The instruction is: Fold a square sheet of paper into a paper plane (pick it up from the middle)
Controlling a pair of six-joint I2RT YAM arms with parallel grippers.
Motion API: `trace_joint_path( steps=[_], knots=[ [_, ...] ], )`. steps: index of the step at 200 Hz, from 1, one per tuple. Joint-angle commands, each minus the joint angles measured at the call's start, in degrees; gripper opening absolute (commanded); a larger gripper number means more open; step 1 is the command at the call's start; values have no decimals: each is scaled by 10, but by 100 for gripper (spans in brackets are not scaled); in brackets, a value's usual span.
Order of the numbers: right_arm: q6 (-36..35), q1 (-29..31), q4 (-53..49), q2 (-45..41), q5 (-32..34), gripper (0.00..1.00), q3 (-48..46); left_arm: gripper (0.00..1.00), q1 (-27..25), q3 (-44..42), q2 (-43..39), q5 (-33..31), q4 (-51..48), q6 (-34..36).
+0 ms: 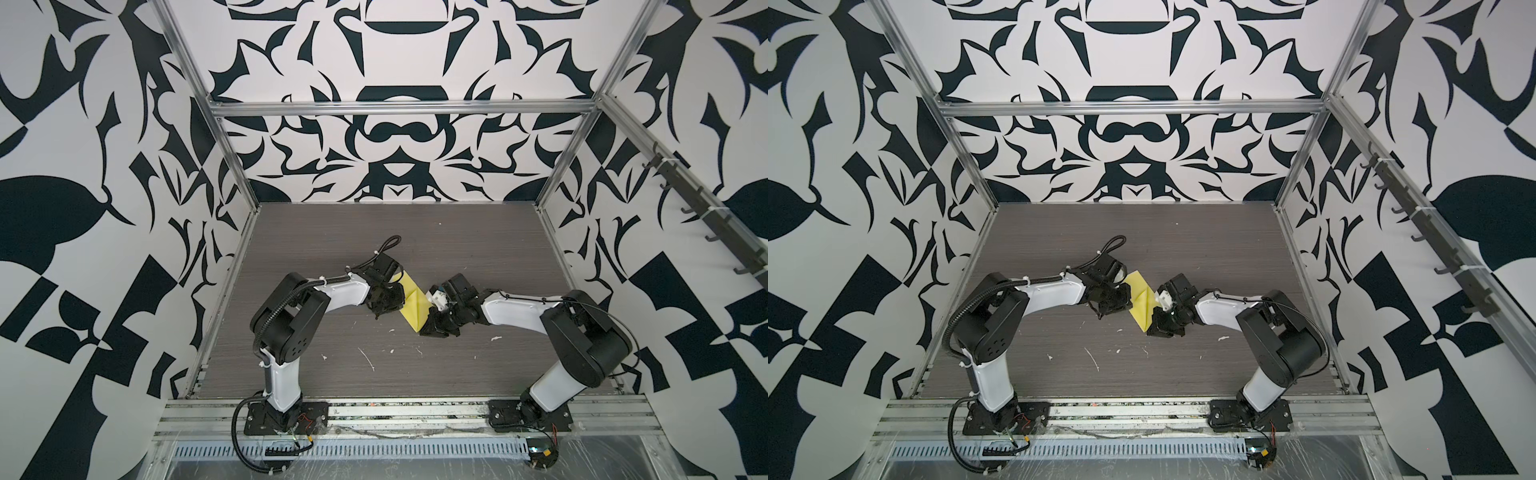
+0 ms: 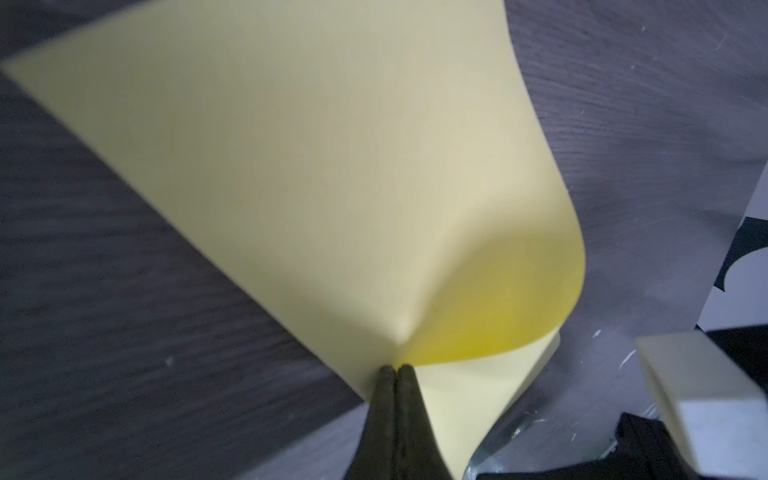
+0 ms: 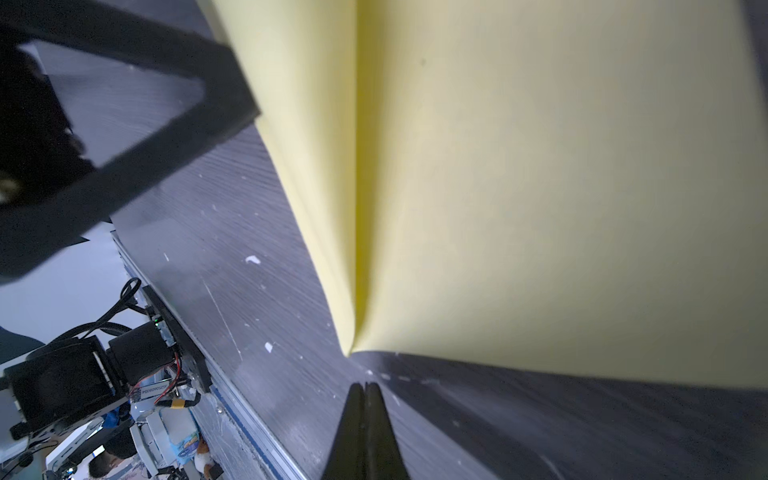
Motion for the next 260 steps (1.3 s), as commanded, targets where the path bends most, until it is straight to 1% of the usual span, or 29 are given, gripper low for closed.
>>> trace_joint_path(
  steps=[1, 22, 52, 91, 156, 196, 208, 229, 260],
  knots=[
    [-21, -3, 11, -3, 16, 0, 57, 0, -1, -19, 40, -56, -60, 5],
    [-18, -3, 29, 41, 17, 0, 98, 0, -1, -17, 40, -56, -63, 8],
    [-16, -5, 47, 80, 36, 0, 128, 0, -1, -16, 39, -57, -67, 11],
    [-10, -13, 57, 107, 46, 0, 131, 0, -1, -15, 39, -58, -71, 12],
    [-37, -33, 26, 83, 58, 0, 67, 0, -1, -13, 41, -60, -75, 14],
    [-59, -48, -8, 36, 78, 0, 36, 0, -1, -11, 39, -66, -81, 22],
    [-66, -48, -19, 19, 84, 0, 45, 0, -1, -8, 40, -67, -82, 27],
    [-66, -44, -12, 7, 67, 0, 71, 0, -1, -2, 43, -66, -88, 34],
    [-74, -31, -10, 52, 60, 0, 133, 0, -1, 3, 45, -67, -92, 37]
  ],
)
